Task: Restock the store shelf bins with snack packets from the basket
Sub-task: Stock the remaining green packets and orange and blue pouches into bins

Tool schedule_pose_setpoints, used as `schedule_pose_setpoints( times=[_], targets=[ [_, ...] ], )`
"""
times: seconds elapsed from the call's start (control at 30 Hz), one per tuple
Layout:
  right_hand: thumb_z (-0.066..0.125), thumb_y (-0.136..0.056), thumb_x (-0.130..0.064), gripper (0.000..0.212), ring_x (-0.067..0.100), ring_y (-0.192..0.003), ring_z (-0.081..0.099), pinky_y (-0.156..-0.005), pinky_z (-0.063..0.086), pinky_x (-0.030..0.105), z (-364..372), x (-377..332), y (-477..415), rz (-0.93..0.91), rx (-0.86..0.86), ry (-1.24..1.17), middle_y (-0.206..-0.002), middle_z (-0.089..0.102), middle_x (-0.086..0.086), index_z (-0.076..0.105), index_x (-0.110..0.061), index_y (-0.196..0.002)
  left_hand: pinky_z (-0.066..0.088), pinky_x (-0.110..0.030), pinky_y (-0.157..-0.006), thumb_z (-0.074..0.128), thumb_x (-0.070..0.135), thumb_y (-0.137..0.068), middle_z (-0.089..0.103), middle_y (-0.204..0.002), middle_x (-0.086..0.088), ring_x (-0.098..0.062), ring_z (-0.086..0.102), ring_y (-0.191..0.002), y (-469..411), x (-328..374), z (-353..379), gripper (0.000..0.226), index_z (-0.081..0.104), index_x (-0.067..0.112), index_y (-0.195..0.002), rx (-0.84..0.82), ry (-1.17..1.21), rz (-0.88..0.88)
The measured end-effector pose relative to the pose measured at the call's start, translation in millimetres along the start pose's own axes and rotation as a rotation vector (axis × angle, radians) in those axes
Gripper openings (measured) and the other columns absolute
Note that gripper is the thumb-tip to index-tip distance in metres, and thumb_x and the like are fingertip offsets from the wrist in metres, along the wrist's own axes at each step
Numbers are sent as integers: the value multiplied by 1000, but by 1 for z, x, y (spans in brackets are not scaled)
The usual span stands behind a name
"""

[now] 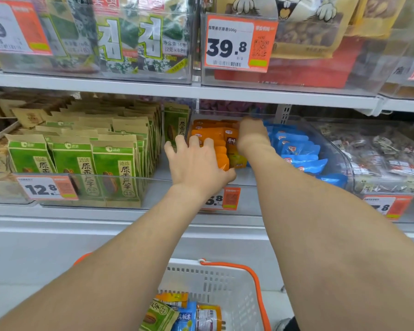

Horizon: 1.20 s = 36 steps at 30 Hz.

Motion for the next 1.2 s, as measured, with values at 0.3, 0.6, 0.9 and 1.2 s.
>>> schedule_pose_setpoints(
  times=[0.3,0.6,0.9,1.2],
  targets=[
    [82,-84,-21,82,42,-131,49,-94,53,46,-9,12,14,192,37,-20,-147,41,24,35,-9,-150,33,-55,-109,44,97,-72,54,-142,-9,-39,42,-130,3,-4,-2,100,58,20,-135,34,-7,26],
    [54,-95,-16,34,34,-107,61,-87,52,42,-34,-20,80,76,-121,-190,-128,61,16,59,-8,-127,29,-53,-118,58,76,-89,39,-156,-11,-33,36,-144,19,-27,-11,93,37,14,-154,-9,269,164],
    [51,-100,-24,23,38,-97,66,-67,43,40,-54,-43,153,-195,163,-84,-108,65,13,48,-10,-118,47,-50,-108,73,31,-95,47,-148,-9,-31,50,-135,80,-64,-29,61,48,10,-147,132,316,314],
    [48,-98,-34,21,35,-85,59,-66,41,35,9,-57,232,-518,-180,-7,-96,62,11,59,-16,-99,50,-44,-81,68,16,-89,64,-105,-1,-30,59,-98,155,-112,4,20,66,17,-109,-17,247,335]
  ],
)
Point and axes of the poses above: each hand's wrist, its own y-axis away from the middle knuckle, its own z-axis out of the palm, x = y × z, the point moved 2 cm from there along -y, towards the middle knuckle
